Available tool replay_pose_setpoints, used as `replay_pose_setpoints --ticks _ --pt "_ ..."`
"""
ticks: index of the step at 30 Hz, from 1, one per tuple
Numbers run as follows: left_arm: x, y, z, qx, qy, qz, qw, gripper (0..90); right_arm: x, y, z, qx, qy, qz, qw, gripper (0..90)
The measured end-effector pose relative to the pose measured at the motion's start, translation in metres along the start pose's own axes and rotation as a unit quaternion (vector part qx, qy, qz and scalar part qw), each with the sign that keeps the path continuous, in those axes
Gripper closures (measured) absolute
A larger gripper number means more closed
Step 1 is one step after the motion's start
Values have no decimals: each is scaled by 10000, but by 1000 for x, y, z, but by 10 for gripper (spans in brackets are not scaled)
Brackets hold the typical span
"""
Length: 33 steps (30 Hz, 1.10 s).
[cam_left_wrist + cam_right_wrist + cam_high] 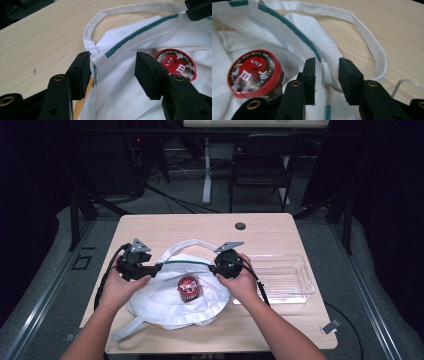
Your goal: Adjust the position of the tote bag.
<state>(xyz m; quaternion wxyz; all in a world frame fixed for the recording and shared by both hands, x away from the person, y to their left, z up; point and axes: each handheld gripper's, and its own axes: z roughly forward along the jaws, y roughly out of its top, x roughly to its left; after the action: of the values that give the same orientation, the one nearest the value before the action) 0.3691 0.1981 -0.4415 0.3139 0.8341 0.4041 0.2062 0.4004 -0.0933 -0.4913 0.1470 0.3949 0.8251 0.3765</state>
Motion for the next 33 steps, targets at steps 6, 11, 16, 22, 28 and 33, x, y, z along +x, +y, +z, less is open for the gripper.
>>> replay_pose_setpoints --ticks 6,11,16,22,28,33 --pt "-3 1 0 104 -125 73 9998 463 4 1 -13 -217 114 -89 9997 583" --pt "-5 2 -1 97 -190 63 9998 465 4 -2 -25 -359 187 -43 9992 558" --pt "-6 3 -1 125 -281 -10 9995 455 5 -7 -38 -419 86 -321 9986 545" --pt "-10 6 -1 154 -203 30 9997 454 5 -13 -51 -544 137 -270 9981 541" --pt "-14 9 -1 147 -213 135 9996 455 3 -23 -62 -693 151 -142 9974 542" --pt "-17 10 0 156 -205 204 9995 454 4 -35 -70 -712 73 -194 9972 541"
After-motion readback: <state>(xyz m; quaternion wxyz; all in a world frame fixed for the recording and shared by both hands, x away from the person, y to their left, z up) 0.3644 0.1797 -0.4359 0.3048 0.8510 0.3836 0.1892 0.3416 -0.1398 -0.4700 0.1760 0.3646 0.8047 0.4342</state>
